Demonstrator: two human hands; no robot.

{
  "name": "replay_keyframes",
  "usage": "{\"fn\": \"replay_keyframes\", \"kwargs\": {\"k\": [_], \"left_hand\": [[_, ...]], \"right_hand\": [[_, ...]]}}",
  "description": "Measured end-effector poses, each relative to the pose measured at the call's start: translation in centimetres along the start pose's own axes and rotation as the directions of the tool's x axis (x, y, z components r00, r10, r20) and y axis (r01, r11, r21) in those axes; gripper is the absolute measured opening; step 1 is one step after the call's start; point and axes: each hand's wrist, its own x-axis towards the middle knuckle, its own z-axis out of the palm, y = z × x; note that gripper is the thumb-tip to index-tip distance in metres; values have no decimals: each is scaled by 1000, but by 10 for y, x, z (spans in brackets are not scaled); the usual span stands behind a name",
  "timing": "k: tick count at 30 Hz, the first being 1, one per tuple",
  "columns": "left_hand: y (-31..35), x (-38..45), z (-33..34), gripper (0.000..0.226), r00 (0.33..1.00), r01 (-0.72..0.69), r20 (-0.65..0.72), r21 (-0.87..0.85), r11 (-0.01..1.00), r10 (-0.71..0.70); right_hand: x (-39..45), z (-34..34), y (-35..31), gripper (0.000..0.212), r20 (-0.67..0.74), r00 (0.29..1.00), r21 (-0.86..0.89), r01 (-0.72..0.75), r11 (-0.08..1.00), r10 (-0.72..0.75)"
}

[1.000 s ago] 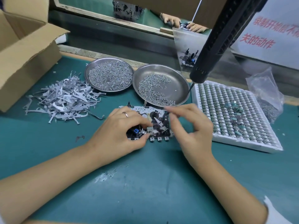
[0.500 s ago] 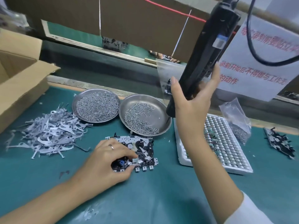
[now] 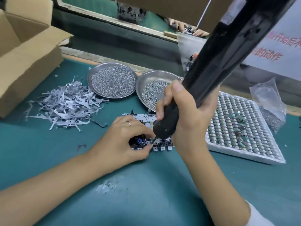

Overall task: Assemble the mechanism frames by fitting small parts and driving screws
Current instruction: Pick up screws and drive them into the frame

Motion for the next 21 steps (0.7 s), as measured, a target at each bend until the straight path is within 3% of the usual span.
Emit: {"fn": "replay_keyframes", "kwargs": {"k": [21], "left_hand": [[0,1,2,17,999,-35,-24,-4,999,35]], "right_hand": [[-4,6,5,30,-66,998,13,8,1000,-7]]}}
